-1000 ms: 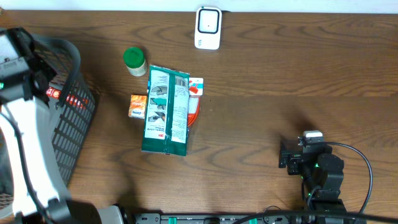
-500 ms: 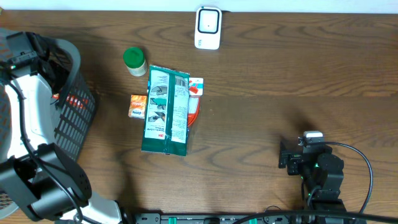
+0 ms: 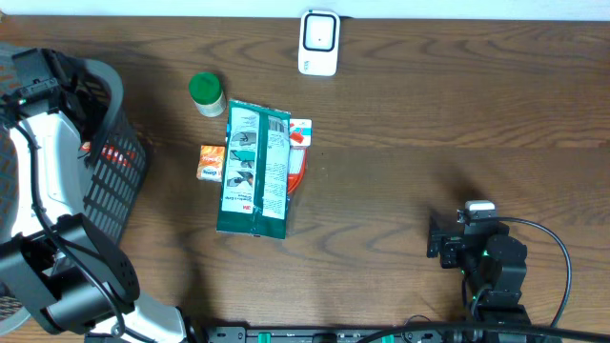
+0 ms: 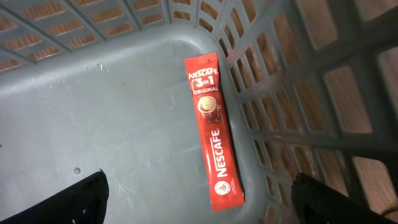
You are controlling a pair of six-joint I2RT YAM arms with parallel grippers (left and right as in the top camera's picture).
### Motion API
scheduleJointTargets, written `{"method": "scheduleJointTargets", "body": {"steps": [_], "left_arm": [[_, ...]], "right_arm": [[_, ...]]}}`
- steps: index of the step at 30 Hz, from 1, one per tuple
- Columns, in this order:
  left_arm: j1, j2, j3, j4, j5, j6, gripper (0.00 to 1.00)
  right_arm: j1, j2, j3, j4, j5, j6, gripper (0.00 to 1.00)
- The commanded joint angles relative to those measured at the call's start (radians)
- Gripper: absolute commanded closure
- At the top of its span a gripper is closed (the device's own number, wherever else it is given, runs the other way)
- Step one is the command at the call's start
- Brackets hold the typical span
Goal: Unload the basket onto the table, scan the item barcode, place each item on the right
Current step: 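Move the left gripper back into the basket toward the red Nescafe stick, then reach down for the red Nescafe 3-in-1 stick with the left gripper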
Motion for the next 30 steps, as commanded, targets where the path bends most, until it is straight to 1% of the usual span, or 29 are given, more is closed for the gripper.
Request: {"method": "scheduleJointTargets", "body": {"steps": [1, 5, 11, 19, 25, 30], "left_arm": [[0.005, 0.018, -0.004, 0.002, -0.006, -0.012, 0.06], [0.005, 0.018, -0.004, 0.007, -0.006, 0.039, 0.07], [0.005, 0.018, -0.011, 0.018, 0.002, 0.039, 0.07], [0.005, 0.023, -0.075, 0.114, 0.024, 0.035, 0.07], [0.005, 0.080, -0.097, 0.132, 0.029, 0.036, 0.07], [0.005, 0.161, -0.098, 0.145, 0.090, 0.035, 0.07]], "right_arm": [[-0.003, -0.001, -0.001, 0.003, -0.004, 0.015, 0.01], [-0.003, -0.001, -0.001, 0.004, -0.004, 0.015, 0.01], [-0.003, -0.001, -0.001, 0.003, -0.004, 0.015, 0.01], [-0.003, -0.001, -0.001, -0.010, -0.004, 0.016, 0.01], [-0.003, -0.001, -0.001, -0.016, -0.005, 0.016, 0.01], [-0.003, -0.001, -0.001, -0.018, -0.005, 0.016, 0.01]]}}
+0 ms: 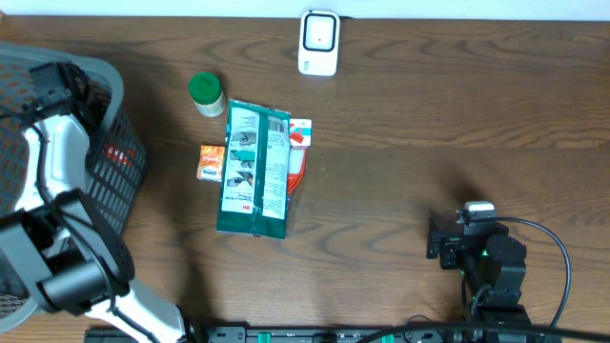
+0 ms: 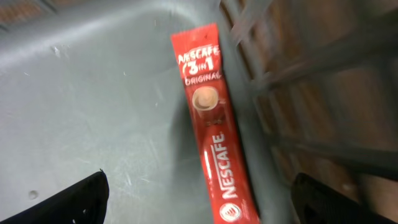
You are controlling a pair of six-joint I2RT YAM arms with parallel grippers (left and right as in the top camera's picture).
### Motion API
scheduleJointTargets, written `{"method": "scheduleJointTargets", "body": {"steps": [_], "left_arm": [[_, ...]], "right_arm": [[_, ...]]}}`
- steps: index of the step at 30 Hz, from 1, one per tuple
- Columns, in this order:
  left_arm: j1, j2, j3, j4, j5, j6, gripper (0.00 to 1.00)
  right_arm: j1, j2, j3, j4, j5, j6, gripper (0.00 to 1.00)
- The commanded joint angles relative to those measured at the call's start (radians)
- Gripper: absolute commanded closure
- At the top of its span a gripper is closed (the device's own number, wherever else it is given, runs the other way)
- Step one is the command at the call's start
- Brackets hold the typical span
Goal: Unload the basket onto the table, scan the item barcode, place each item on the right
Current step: 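Reach down for the red Nescafe 3-in-1 stick with the left gripper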
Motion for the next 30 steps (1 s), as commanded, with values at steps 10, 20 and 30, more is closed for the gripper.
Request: {"method": "scheduleJointTargets", "body": {"steps": [10, 20, 30], "left_arm": [[0.000, 0.130, -0.014, 0.019, 0.074, -0.041, 0.07], [0.000, 0.130, -0.014, 0.049, 0.073, -0.084, 0.07], [0.000, 0.130, -0.014, 0.047, 0.073, -0.089, 0.24]], "right_arm": [[-0.003, -0.001, -0.001, -0.006, -0.005, 0.016, 0.01], [-0.003, -0.001, -0.001, -0.009, -0.004, 0.016, 0.01], [-0.003, -0.001, -0.001, -0.013, -0.004, 0.016, 0.01]]}}
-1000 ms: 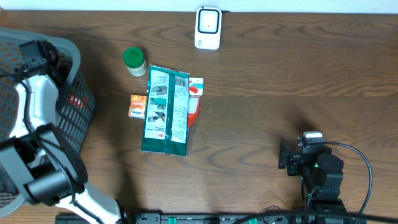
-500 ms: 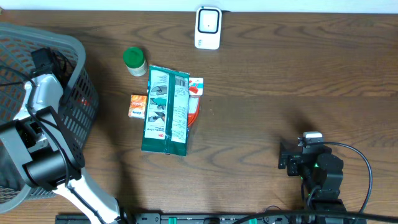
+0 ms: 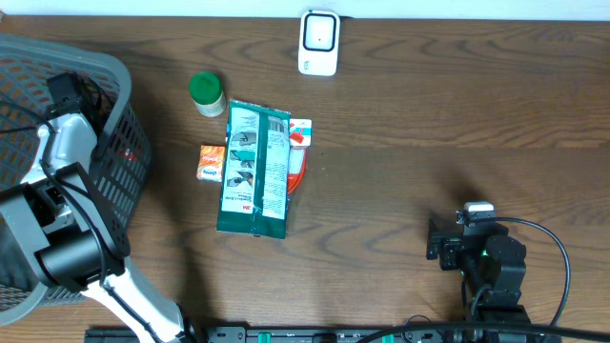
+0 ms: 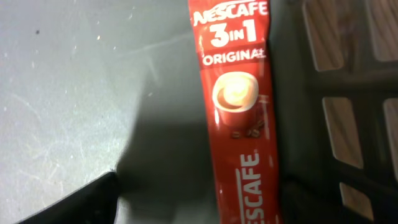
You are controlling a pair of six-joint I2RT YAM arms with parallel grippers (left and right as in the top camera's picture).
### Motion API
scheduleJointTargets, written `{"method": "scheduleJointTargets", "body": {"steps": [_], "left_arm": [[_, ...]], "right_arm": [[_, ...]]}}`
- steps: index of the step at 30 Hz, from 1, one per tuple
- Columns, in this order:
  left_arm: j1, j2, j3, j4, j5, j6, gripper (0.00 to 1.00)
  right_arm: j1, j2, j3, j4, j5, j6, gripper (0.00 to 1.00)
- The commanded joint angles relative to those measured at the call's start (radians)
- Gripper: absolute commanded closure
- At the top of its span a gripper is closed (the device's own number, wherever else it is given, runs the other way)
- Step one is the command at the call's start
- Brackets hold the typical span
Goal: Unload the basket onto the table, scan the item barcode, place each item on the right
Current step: 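Reach down for the red Nescafe 3-in-1 stick with the left gripper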
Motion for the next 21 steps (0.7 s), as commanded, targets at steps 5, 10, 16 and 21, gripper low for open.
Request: {"method": "scheduleJointTargets", "body": {"steps": [5, 10, 16, 21], "left_arm": [[-0.004, 0.014, -0.008, 0.000, 0.011, -0.009, 0.45], [-0.004, 0.014, -0.008, -0.003, 0.011, -0.009, 0.47], [-0.004, 0.014, -0.008, -0.010, 0.011, -0.009, 0.62], [-0.004, 0.014, -0.008, -0.015, 0.011, -0.009, 0.74]], "right_arm": [[-0.003, -0.001, -0.002, -0.003, -0.004, 0.016, 0.01], [-0.003, -0.001, -0.001, -0.003, -0.004, 0.016, 0.01], [-0.003, -0.001, -0.002, -0.003, -0.004, 0.016, 0.01], [-0.003, -0.001, -0.002, -0.002, -0.004, 0.016, 0.01]]}}
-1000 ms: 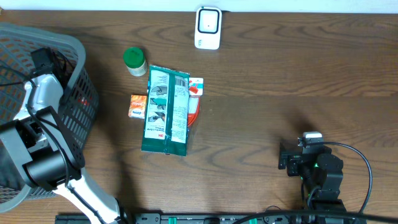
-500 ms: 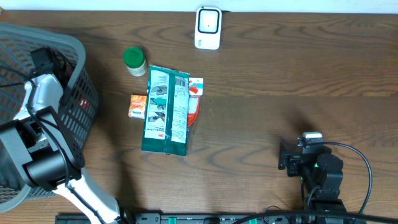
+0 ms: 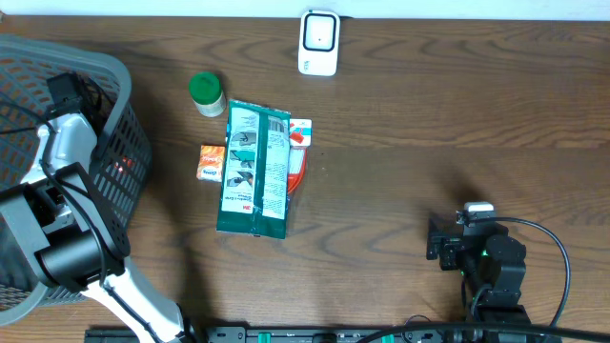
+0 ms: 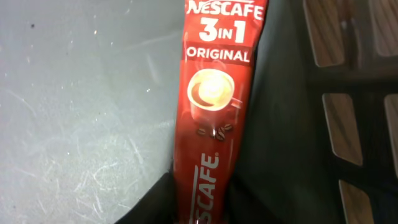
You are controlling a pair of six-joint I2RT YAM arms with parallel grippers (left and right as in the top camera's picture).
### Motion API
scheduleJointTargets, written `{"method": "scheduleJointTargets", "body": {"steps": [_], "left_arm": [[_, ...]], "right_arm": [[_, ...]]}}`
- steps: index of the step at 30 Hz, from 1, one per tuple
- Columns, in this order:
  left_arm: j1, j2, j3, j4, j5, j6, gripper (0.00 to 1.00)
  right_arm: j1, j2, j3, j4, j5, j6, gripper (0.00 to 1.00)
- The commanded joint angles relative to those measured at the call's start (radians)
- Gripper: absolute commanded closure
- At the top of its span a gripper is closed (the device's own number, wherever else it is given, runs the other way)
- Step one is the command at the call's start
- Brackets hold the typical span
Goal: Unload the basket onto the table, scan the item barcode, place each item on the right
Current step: 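Reach down for the red Nescafe 3-in-1 stick with the left gripper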
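Note:
A red Nescafe 3in1 sachet (image 4: 214, 112) lies on the grey floor of the basket (image 4: 74, 93), close to its slatted wall. My left gripper (image 4: 202, 208) is shut on the sachet's lower end, with a dark finger pressed against each side. From overhead only a red glimpse of the sachet (image 3: 119, 164) shows through the basket wall, with the left arm reaching in. A white scanner (image 3: 318, 42) stands at the table's far edge. My right gripper (image 3: 441, 250) rests at the front right; its fingers are too small to read.
The grey mesh basket (image 3: 114, 67) fills the left side. On the table's middle lie a green packet (image 3: 254, 171), a small orange box (image 3: 211, 162), a green-lidded jar (image 3: 205, 93) and a red-and-white item (image 3: 299, 143) under the packet.
My left gripper's fingers stood apart on either side of the sachet; now they have closed on its lower end. The sachet sits slightly tilted in the view. The right arm is unmoved.
At first my left gripper was open high above the sachet in the basket. It then stood lower, then close over the sachet with the fingers straddling it, and now it is shut on it. The basket shifted slightly on the table meanwhile.

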Motion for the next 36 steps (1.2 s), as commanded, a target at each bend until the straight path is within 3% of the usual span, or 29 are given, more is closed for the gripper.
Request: {"method": "scheduleJointTargets", "body": {"steps": [1, 11, 26, 27, 29, 36], "left_arm": [[-0.004, 0.014, -0.008, -0.010, 0.004, -0.006, 0.75], [-0.004, -0.050, -0.007, -0.015, 0.004, -0.006, 0.81], [-0.004, -0.269, -0.007, -0.015, 0.000, -0.005, 0.81], [-0.004, -0.273, -0.007, -0.015, -0.006, -0.001, 0.78], [-0.004, -0.275, -0.007, -0.024, -0.018, 0.002, 0.56], [-0.004, -0.250, -0.008, -0.054, -0.076, 0.002, 0.28]], "right_arm": [[-0.003, -0.001, -0.002, -0.001, -0.004, 0.016, 0.01], [-0.003, -0.001, -0.002, 0.000, -0.004, 0.016, 0.01], [-0.003, -0.001, -0.002, 0.010, -0.004, 0.015, 0.01], [-0.003, -0.001, -0.002, 0.011, -0.004, 0.016, 0.01], [-0.003, -0.001, -0.001, 0.011, -0.004, 0.015, 0.01], [-0.003, -0.001, -0.002, 0.012, -0.004, 0.015, 0.01]]}}
